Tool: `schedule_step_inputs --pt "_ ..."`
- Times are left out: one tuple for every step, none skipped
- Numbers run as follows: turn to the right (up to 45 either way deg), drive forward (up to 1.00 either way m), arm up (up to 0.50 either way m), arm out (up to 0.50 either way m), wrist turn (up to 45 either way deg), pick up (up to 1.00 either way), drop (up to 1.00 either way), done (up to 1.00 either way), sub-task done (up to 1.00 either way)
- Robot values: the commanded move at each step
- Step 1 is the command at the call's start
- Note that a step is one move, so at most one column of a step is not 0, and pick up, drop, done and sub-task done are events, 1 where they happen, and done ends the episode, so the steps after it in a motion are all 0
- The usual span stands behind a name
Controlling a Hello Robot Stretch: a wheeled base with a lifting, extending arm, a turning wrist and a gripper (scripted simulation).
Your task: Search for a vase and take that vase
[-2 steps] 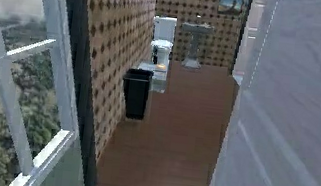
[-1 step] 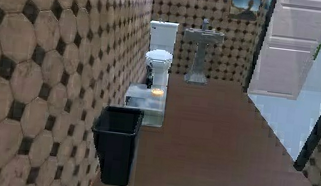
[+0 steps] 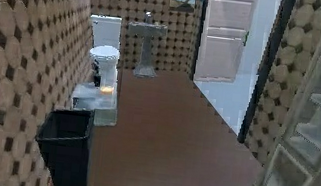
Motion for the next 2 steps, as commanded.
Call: schedule_step_inputs --pt "0.0 0.2 0.0 0.0 0.0 0.0 0.0 0.0 0.0" --pt "15.0 0.0 0.0 0.0 0.0 0.0 0.0 0.0 0.0"
